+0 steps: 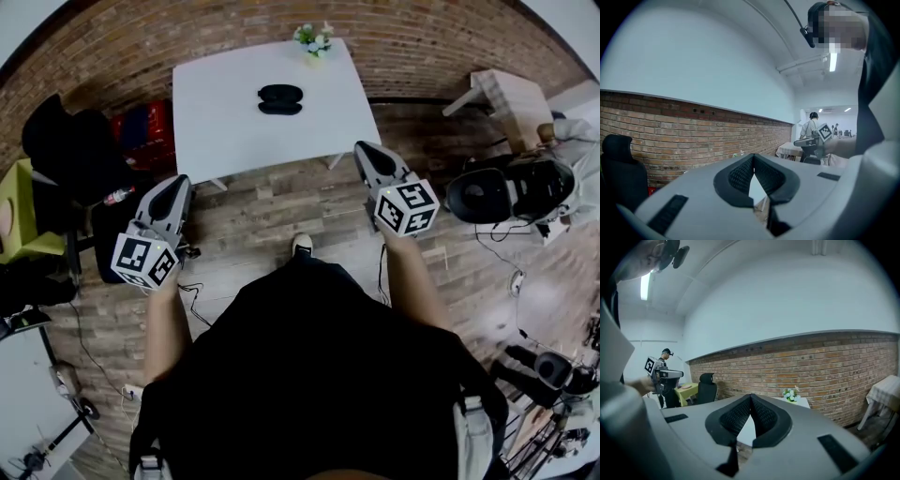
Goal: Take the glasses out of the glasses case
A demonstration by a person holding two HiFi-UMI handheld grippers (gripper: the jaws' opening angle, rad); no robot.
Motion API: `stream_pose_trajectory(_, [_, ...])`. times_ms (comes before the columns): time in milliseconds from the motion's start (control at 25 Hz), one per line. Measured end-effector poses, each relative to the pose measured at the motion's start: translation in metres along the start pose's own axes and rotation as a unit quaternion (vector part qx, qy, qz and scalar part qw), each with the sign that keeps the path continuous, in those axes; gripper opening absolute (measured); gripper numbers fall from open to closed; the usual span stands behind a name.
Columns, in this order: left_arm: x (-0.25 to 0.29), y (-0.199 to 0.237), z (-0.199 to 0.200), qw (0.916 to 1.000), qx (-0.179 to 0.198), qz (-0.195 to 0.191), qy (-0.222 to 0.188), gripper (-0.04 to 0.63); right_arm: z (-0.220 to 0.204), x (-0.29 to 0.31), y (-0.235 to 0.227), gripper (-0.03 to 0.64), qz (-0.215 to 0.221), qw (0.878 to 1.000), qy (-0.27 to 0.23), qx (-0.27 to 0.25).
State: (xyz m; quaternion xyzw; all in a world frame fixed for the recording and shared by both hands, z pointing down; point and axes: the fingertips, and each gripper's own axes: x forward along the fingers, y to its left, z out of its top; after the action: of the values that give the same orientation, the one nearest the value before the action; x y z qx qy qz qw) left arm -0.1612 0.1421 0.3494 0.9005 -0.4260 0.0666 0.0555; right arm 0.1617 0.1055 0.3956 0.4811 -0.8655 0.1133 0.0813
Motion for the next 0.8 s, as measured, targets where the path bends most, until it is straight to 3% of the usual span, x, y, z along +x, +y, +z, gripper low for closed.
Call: stream_pose_trajectory(800, [0.075,-0.008,0.017,0.9993,-0.003,0.035,0.010,0.011,0.013,0.045,-0.080,0.015,0.043,0.999,0.008,-0.001])
